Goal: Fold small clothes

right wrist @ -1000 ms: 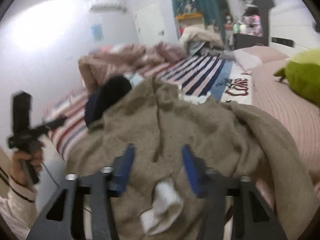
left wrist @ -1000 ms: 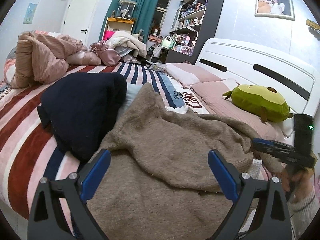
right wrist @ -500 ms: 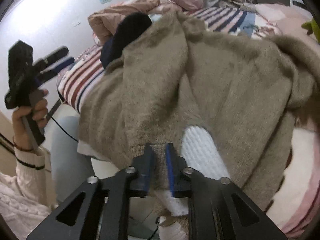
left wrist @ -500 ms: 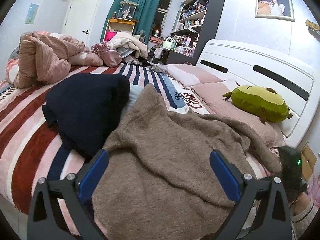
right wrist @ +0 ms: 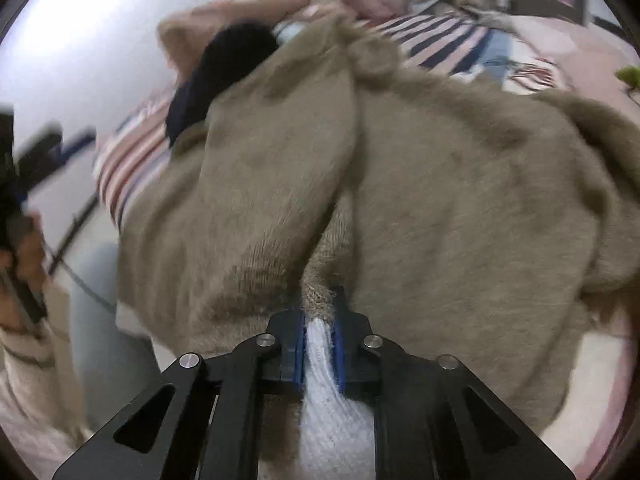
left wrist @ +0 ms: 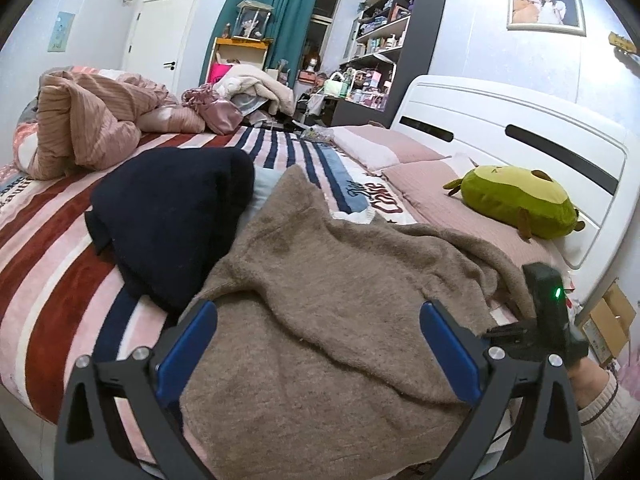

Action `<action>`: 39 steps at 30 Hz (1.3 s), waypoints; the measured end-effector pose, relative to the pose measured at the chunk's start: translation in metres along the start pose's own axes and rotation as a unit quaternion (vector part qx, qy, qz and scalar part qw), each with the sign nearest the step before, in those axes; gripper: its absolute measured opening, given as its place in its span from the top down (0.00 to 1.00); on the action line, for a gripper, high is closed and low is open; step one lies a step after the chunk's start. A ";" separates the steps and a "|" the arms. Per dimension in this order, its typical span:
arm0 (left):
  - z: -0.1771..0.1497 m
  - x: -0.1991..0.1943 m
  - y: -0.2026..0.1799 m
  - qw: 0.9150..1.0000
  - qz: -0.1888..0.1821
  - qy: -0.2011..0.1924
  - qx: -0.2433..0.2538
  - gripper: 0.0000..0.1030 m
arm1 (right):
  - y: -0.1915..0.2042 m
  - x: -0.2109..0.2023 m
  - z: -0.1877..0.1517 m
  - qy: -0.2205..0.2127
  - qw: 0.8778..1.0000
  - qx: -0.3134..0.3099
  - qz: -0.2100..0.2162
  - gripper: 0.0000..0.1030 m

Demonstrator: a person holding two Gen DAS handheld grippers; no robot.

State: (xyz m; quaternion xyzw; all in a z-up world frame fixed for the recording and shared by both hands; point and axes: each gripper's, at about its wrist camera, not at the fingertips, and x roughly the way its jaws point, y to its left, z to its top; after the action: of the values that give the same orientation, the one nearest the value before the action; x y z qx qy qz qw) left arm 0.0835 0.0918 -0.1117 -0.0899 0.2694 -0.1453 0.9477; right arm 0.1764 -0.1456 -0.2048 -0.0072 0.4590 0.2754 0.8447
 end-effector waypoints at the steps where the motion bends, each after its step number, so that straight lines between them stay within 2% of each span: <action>1: 0.000 0.000 -0.001 1.000 -0.001 0.000 0.002 0.02 | -0.001 -0.006 0.001 -0.011 1.000 0.004 -0.004 0.95; 4: 0.001 0.004 -0.004 1.000 0.003 0.003 0.008 0.02 | -0.006 -0.040 0.002 -0.056 0.997 0.013 -0.055 0.95; 7: 0.001 0.007 -0.006 1.000 0.002 0.006 0.010 0.02 | -0.015 -0.049 -0.005 -0.055 0.997 0.040 -0.046 0.95; 8: 0.001 0.009 -0.007 1.000 -0.001 0.008 0.008 0.02 | -0.018 -0.046 -0.010 -0.048 0.996 0.055 -0.046 0.95; 10: 0.001 0.013 -0.010 1.000 -0.006 0.014 0.007 0.02 | -0.023 -0.029 -0.023 -0.028 0.995 0.063 -0.073 0.92; 12: 0.002 0.016 -0.014 1.000 -0.006 0.020 0.010 0.02 | -0.026 -0.026 -0.030 -0.033 0.995 0.073 -0.065 0.89; 14: 0.002 0.018 -0.019 1.000 -0.006 0.023 0.014 0.02 | -0.036 -0.044 -0.035 -0.064 0.992 0.102 -0.032 0.74; 15: 0.003 0.019 -0.022 1.000 -0.007 0.023 0.017 0.02 | -0.040 -0.059 -0.039 -0.092 0.989 0.117 -0.020 0.68; 17: 0.007 0.021 -0.028 1.000 -0.007 0.022 0.021 0.02 | -0.050 -0.084 -0.050 -0.127 0.982 0.135 -0.022 0.49; 18: 0.009 0.024 -0.032 0.999 -0.008 0.022 0.024 0.02 | -0.058 -0.099 -0.060 -0.142 0.977 0.153 -0.034 0.48; 21: 0.012 0.031 -0.044 0.999 -0.010 0.024 0.032 0.02 | -0.082 -0.117 -0.090 -0.151 0.965 0.210 -0.051 0.45; 22: 0.013 0.032 -0.049 0.999 -0.010 0.025 0.033 0.02 | -0.090 -0.119 -0.099 -0.151 0.961 0.225 -0.047 0.39; 23: 0.014 0.035 -0.053 0.999 -0.012 0.025 0.033 0.02 | -0.098 -0.119 -0.112 -0.147 0.959 0.239 -0.034 0.28; 25: 0.015 0.040 -0.061 0.999 -0.017 0.028 0.034 0.02 | -0.106 -0.115 -0.126 -0.145 0.957 0.247 -0.034 0.24; 28: 0.017 0.045 -0.073 0.998 -0.012 0.036 0.046 0.02 | -0.124 -0.121 -0.132 -0.180 0.949 0.254 -0.050 0.24; 33: 0.023 0.043 -0.087 0.998 -0.004 0.032 0.061 0.02 | -0.151 -0.136 -0.120 -0.237 0.928 0.256 -0.128 0.25; 34: 0.025 0.042 -0.090 0.998 -0.001 0.030 0.064 0.02 | -0.153 -0.142 -0.115 -0.254 0.926 0.244 -0.137 0.32; 35: 0.026 0.042 -0.091 0.997 0.001 0.030 0.066 0.02 | -0.153 -0.148 -0.112 -0.265 0.924 0.235 -0.145 0.51; 36: 0.028 0.042 -0.093 0.997 0.005 0.028 0.069 0.02 | -0.154 -0.157 -0.103 -0.279 0.922 0.216 -0.159 0.62; 37: 0.029 0.042 -0.095 0.997 0.008 0.026 0.071 0.02 | -0.156 -0.163 -0.097 -0.284 0.920 0.210 -0.168 0.78; 38: 0.030 0.042 -0.098 0.997 0.008 0.024 0.072 0.02 | -0.162 -0.171 -0.088 -0.290 0.917 0.204 -0.183 0.87; 39: 0.030 0.041 -0.099 0.997 0.008 0.023 0.071 0.02 | -0.167 -0.177 -0.080 -0.292 0.915 0.203 -0.191 0.90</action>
State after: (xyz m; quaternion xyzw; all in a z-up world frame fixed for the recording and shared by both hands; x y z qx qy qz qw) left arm 0.1107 -0.0121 -0.0814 -0.0166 0.2805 -0.1589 0.9465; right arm 0.1176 -0.3897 -0.1537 0.1579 0.2275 -0.0002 0.9609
